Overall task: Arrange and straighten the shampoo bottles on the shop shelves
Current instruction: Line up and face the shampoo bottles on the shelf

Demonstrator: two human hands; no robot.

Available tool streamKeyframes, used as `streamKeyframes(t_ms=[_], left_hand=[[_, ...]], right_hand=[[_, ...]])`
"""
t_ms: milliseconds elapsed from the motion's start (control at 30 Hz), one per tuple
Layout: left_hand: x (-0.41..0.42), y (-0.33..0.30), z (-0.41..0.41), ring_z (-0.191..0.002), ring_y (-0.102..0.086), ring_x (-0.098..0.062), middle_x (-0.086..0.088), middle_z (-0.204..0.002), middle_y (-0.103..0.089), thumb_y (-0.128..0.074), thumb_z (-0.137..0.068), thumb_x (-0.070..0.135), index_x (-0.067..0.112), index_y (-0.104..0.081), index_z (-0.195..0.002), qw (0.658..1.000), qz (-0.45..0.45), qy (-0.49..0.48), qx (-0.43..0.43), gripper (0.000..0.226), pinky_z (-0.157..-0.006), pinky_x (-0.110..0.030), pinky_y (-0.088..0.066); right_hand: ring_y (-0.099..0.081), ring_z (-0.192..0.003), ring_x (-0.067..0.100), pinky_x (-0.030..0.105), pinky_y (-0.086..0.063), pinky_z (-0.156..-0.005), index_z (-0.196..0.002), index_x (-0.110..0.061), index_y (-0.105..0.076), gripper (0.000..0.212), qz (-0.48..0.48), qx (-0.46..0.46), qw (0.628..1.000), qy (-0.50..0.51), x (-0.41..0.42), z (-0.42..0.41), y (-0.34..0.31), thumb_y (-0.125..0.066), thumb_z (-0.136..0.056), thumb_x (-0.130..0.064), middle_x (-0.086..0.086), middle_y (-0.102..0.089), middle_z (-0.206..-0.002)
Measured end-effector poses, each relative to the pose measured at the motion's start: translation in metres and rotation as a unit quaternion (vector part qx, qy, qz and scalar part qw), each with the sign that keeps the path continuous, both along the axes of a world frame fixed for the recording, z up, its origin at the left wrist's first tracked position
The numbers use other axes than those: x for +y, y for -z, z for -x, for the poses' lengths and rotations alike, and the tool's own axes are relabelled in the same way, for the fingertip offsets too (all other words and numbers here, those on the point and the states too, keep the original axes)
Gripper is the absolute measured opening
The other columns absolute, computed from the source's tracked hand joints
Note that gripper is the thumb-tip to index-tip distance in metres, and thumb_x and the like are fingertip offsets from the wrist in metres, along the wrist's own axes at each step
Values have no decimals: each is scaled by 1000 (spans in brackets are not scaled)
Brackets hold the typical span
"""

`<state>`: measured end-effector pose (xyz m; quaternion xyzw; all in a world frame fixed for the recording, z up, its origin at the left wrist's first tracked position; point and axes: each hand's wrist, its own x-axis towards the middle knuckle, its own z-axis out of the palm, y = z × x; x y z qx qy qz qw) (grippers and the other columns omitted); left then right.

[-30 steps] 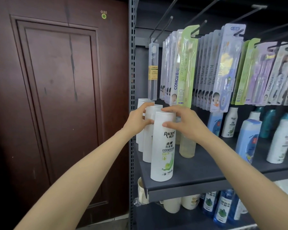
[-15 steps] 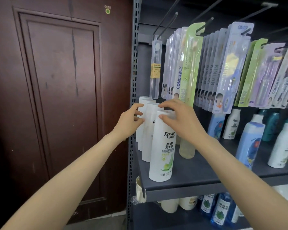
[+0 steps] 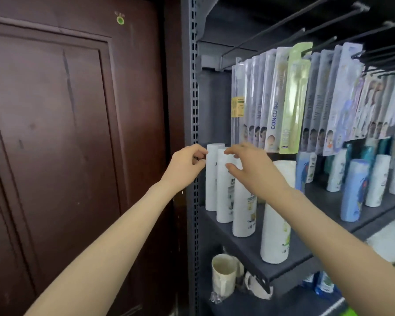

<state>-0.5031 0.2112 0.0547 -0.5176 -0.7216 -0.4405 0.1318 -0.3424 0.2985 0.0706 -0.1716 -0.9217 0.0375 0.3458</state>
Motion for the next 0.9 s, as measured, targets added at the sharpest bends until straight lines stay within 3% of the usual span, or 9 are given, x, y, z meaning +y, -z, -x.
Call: streamKeyframes(t_ms=[100,233,300,367,433,533,633,733,900], left_hand=[[10,1,11,-102,-54,-12,-3,-119,-58,-56,-90,13,16,-56,-123,999,23,33,-1,33,-89,-20,-41],[33,1,16,-134,-34,-16,-2,-145,-38,-56,-91,11,18,-33,-144,993,79,87,15,58,-106,-21,-23],[46,1,19,-139,-23,-19,-3,-152,-26,-57,-91,15,23,-22,-148,988,120,95,14,68,-112,-27,-16],[56,4,22,-139,-23,-24,-3,-152,-24,-58,-89,16,25,-25,-147,985,145,92,18,68,-116,-36,-18],[59,10,24,-134,-29,-26,-2,-148,-30,-60,-86,17,27,-33,-143,987,132,90,12,63,-111,-40,-27],[53,20,23,-116,-44,-22,-5,-132,-45,-67,-83,19,23,-40,-129,996,58,67,-4,53,-93,-35,-40],[47,29,17,-90,-47,-16,-2,-104,-51,-72,-80,19,16,-39,-112,996,-30,59,-58,45,-69,-28,-37],[46,31,12,-84,-46,-17,-2,-99,-49,-72,-80,16,16,-37,-104,992,-64,60,-89,43,-63,-27,-37],[36,28,6,-70,-43,-6,5,-88,-48,-72,-79,13,12,-41,-103,988,-85,72,-106,39,-53,-12,-35]], right_hand=[[-44,-122,24,35,-42,-97,-133,-11,-47,42,11,10,999,36,-4,15,8,-53,-93,-18,7,-45,-133],[-34,-129,30,35,-29,-108,-138,-6,-40,50,16,10,996,85,1,31,19,-54,-91,-14,14,-38,-140],[-30,-131,30,32,-23,-108,-140,-5,-34,53,25,11,994,104,7,35,24,-54,-91,-12,15,-36,-140],[-29,-130,29,28,-24,-105,-139,-5,-35,50,29,13,992,118,13,37,29,-53,-92,-11,14,-37,-138],[-30,-127,27,25,-24,-101,-135,-6,-40,45,18,13,992,123,17,39,33,-51,-92,-6,11,-40,-136],[-30,-128,25,28,-29,-102,-135,-7,-40,48,3,24,992,122,20,41,35,-51,-89,1,8,-41,-137],[-29,-130,25,31,-32,-105,-138,-7,-38,53,-14,27,992,120,21,43,37,-50,-87,6,7,-40,-140],[-29,-130,24,30,-31,-105,-137,-7,-39,54,-15,43,993,107,21,43,40,-50,-86,8,7,-40,-139],[-28,-132,23,30,-31,-106,-138,-7,-38,55,-10,57,992,110,22,43,42,-53,-87,5,7,-39,-141]])
